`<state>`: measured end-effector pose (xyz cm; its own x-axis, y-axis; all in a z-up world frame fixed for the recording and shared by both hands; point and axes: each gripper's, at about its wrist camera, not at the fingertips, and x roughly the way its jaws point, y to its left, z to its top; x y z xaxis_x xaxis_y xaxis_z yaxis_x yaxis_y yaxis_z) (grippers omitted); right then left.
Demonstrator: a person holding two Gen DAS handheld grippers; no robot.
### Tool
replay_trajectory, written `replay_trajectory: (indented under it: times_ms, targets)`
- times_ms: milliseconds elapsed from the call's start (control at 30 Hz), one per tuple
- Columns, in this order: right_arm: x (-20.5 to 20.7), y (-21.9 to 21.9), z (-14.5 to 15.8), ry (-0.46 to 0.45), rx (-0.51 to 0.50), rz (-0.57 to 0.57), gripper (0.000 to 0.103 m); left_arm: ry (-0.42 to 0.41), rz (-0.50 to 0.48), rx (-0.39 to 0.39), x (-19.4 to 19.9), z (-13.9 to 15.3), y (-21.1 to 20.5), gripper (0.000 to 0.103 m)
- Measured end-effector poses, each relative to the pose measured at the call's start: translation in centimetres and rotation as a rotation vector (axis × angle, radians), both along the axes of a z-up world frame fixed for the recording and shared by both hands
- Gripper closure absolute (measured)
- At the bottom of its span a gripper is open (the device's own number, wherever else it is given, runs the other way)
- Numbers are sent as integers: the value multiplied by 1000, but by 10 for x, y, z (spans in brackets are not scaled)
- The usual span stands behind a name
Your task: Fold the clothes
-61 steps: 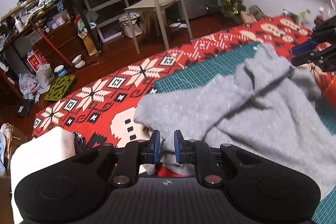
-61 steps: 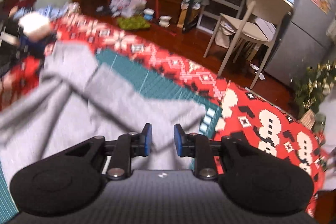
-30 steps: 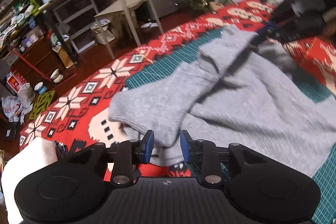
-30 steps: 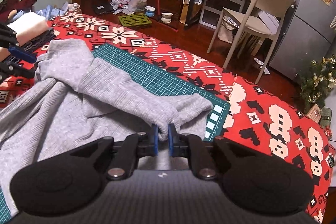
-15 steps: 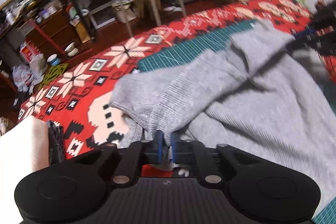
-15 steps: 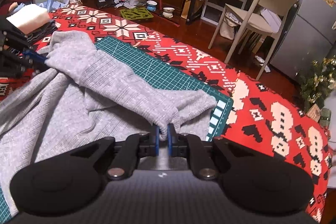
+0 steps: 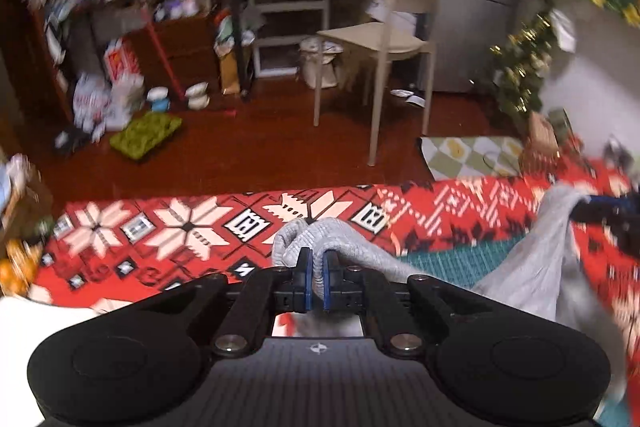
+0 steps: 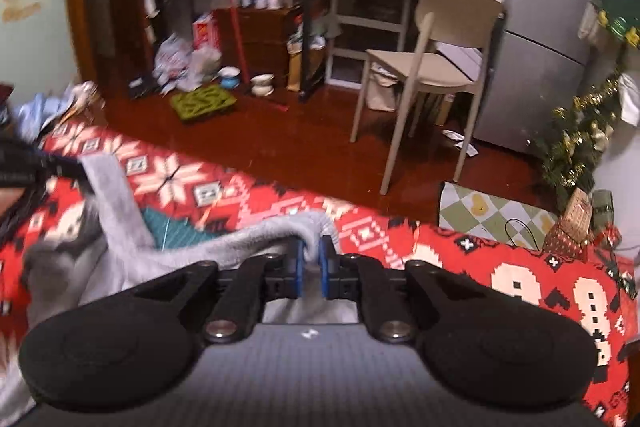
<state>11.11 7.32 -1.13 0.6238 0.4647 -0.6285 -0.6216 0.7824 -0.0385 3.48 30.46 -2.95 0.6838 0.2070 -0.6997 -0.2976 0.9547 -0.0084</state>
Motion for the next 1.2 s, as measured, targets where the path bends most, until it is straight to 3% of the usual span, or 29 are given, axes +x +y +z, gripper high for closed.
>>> replay_trajectory:
  times_ms: [33, 100, 167, 367, 533, 667, 767, 967, 1200]
  targets:
    - [5, 3, 2, -2, 16, -20, 76, -3, 4, 6, 2, 0, -1, 86]
    - [8, 6, 4, -4, 32, -31, 75, -12, 8, 22, 6, 0, -3, 74]
    - [8, 4, 5, -1, 35, -24, 74, -9, -4, 25, 1, -1, -3, 69]
    - [-1, -13, 5, 41, 50, -2, 66, 4, -42, 29, -17, -2, 0, 67]
    - [-22, -36, -5, 89, 2, -2, 63, 74, -98, 38, -46, -11, -6, 64]
    - [-42, -50, -17, 174, -17, 2, 63, 127, -146, 0, -67, -16, -17, 62]
    - [-58, -57, -27, 265, -27, 9, 63, 167, -195, -74, -85, -18, -26, 62]
    - [-103, -69, -24, 362, 6, 100, 64, 204, -288, -127, -125, -16, -55, 62]
    - [-159, -97, -35, 386, -64, 149, 65, 260, -332, -148, -152, -22, -69, 62]
